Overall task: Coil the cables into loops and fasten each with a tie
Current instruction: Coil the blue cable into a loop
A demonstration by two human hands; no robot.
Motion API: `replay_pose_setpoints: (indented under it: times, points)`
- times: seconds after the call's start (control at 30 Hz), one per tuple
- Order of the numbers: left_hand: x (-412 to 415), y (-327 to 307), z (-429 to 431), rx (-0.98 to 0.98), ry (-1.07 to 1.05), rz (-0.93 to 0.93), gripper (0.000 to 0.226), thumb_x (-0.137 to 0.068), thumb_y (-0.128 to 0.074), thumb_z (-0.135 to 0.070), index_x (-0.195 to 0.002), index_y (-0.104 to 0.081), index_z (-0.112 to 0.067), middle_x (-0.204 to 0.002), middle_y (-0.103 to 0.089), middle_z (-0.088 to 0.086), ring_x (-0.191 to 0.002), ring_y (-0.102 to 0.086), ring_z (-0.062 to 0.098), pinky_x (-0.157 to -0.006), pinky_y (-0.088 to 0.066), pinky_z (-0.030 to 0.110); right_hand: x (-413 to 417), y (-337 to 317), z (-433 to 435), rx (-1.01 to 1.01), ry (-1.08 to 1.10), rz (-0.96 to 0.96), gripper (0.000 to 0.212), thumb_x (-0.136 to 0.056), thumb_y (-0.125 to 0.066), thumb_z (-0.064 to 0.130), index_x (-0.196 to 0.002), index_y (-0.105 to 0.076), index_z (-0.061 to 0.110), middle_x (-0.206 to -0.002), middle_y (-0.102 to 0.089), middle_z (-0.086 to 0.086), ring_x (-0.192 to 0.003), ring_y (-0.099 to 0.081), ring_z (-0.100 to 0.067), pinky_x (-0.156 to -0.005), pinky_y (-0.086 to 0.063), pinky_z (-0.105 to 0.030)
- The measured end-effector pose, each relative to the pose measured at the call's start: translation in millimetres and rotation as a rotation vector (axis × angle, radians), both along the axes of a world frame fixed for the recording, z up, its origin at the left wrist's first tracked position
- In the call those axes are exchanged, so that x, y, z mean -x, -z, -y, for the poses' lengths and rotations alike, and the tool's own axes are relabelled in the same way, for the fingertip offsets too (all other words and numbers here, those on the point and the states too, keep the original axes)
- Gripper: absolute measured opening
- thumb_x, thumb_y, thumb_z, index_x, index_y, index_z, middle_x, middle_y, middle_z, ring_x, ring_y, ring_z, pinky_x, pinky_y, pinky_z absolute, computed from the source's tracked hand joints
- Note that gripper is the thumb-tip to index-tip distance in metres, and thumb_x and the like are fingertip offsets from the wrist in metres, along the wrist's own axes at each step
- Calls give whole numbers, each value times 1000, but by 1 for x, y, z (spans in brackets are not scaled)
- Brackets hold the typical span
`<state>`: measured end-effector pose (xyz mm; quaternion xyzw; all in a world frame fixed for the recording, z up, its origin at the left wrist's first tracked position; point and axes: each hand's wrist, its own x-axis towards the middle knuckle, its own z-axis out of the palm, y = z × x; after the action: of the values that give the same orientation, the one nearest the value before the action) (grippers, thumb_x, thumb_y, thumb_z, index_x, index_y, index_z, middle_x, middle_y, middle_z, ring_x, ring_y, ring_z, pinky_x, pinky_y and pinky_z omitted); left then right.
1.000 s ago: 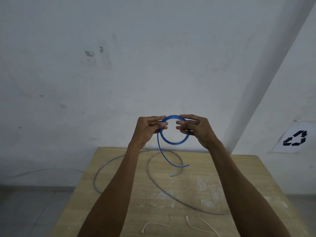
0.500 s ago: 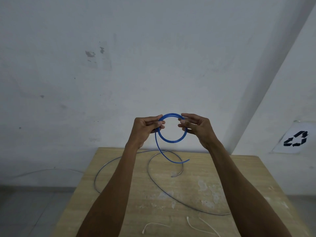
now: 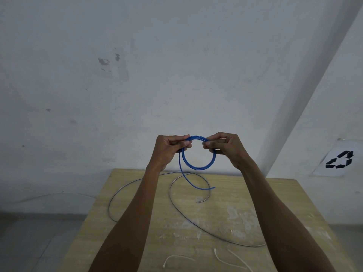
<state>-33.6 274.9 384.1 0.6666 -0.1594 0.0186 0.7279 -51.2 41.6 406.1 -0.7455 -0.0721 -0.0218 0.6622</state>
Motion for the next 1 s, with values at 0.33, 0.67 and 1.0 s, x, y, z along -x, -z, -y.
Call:
replay_pose_setpoints:
  times: [0.33, 0.67, 1.0]
  points:
    - [0, -7, -7, -51, 68, 18, 29, -92, -70, 2, -121, -71, 3, -106, -78, 16, -97, -77, 32, -91, -62, 37, 5, -9, 2, 55, -40, 41, 23, -87, -78, 12, -108, -74, 6, -92, -79, -15, -88, -77, -30, -83, -61, -35]
    - [5, -5, -9, -132, 98, 26, 29, -93, -70, -3, -122, -72, 1, -108, -79, 13, -100, -77, 27, -92, -61, 36, 6, -16, 4, 246, -74, 114, 23, -83, -82, 4, -104, -74, 3, -85, -79, -15, -85, -78, -26, -81, -62, -30]
    - [1, -7, -12, -155, 122, 29, 25, -95, -67, 0, -119, -73, 2, -111, -77, 15, -107, -74, 26, -96, -59, 34, 4, -14, 6, 282, -8, 160, 18, -78, -86, 5, -95, -79, 4, -83, -80, -11, -84, -78, -25, -86, -60, -35]
